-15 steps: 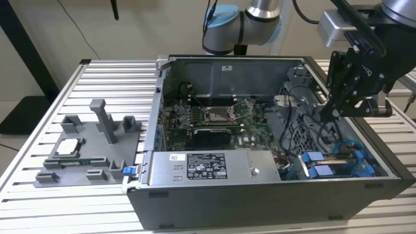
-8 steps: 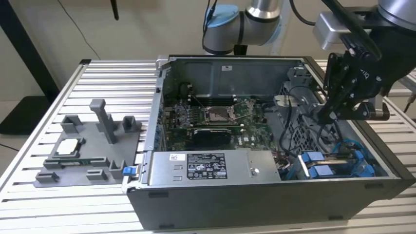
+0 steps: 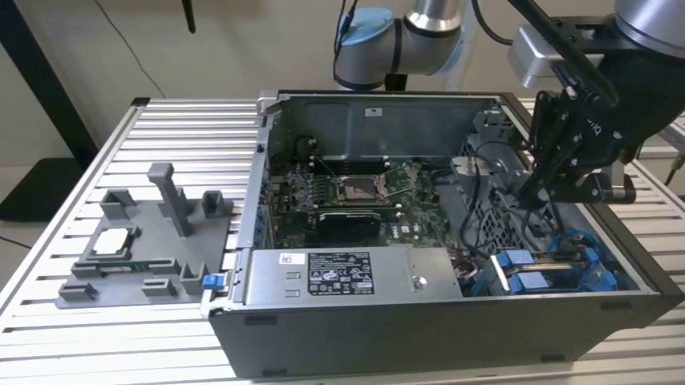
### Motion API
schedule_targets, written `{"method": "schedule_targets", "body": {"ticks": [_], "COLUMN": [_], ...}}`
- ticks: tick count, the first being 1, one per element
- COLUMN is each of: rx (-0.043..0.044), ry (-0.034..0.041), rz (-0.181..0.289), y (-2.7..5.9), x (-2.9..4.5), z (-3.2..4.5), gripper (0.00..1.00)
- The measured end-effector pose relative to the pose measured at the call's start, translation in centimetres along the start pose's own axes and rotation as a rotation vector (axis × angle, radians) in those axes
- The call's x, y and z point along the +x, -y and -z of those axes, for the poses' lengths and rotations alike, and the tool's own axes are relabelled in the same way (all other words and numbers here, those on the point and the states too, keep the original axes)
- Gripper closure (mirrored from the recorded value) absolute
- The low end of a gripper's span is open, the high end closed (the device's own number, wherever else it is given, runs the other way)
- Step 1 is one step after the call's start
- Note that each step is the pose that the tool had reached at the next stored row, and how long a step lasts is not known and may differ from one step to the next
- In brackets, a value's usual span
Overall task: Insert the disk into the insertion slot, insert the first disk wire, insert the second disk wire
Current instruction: 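Insert the second disk wire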
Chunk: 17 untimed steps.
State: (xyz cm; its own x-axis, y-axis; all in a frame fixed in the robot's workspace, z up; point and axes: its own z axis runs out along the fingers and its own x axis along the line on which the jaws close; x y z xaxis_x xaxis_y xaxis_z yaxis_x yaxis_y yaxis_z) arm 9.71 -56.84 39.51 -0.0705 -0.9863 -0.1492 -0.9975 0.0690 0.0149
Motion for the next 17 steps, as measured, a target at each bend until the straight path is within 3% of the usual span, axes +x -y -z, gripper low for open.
{"method": "schedule_targets", "body": {"ticks": [11, 12, 17], "rx": [0.0029, 0.0083, 0.0541], "ry": [-0.0001, 0.0003, 0.0011], "rz": [0.0, 0.001, 0.008], "y": [-0.12, -0.14, -0.24], "x": [0.1, 0.11, 0.2], "z": [-0.28, -0.33, -0.61], "gripper": [1.0, 1.0, 1.0]}}
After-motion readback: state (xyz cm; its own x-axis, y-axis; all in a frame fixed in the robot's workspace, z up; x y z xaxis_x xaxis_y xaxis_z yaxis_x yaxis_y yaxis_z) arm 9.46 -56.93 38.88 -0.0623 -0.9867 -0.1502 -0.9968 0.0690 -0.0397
